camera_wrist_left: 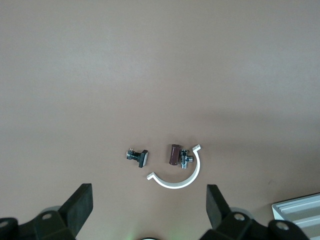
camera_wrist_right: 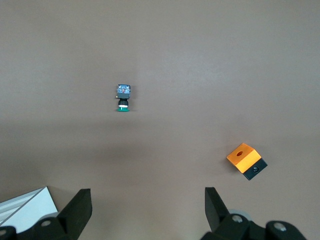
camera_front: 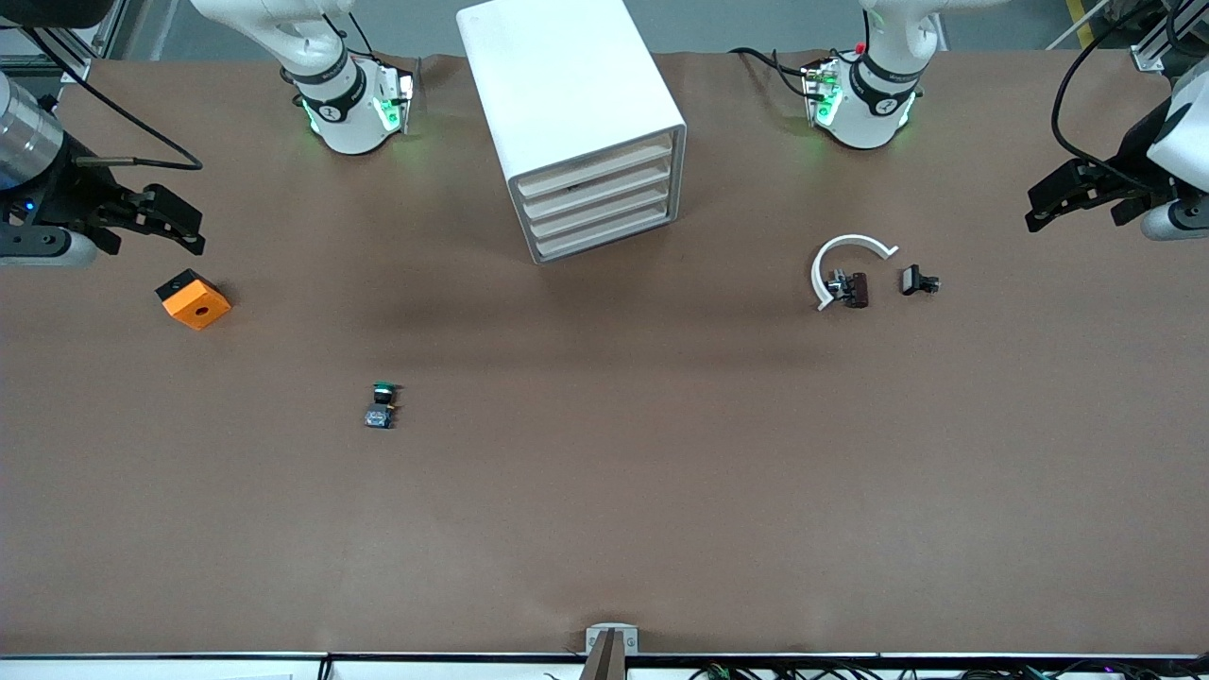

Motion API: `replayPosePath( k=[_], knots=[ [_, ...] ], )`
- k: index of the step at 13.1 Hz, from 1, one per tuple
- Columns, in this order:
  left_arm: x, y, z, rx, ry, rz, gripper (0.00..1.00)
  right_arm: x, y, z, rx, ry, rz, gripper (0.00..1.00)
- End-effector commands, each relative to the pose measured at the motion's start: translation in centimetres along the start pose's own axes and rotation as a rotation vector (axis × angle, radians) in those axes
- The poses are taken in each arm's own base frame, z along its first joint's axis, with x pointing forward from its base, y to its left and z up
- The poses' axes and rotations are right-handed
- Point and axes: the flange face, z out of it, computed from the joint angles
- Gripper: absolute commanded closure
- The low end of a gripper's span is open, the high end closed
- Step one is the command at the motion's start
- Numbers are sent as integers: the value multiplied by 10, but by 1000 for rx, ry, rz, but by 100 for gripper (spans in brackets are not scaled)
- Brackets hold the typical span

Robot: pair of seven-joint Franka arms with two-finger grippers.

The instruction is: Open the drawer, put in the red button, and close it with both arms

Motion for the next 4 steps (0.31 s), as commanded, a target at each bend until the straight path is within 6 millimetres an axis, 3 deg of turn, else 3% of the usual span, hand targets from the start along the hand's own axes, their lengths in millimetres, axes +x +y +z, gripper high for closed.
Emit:
replayPosePath(
  k=[1, 4],
  knots=[
    [-2, -2, -4, -9, 10, 16, 0, 3, -1, -3, -21, 5, -10, 0],
    [0, -1, -5, -5, 14, 13, 0, 3, -1, -3, -23, 6, -10, 0]
  ],
)
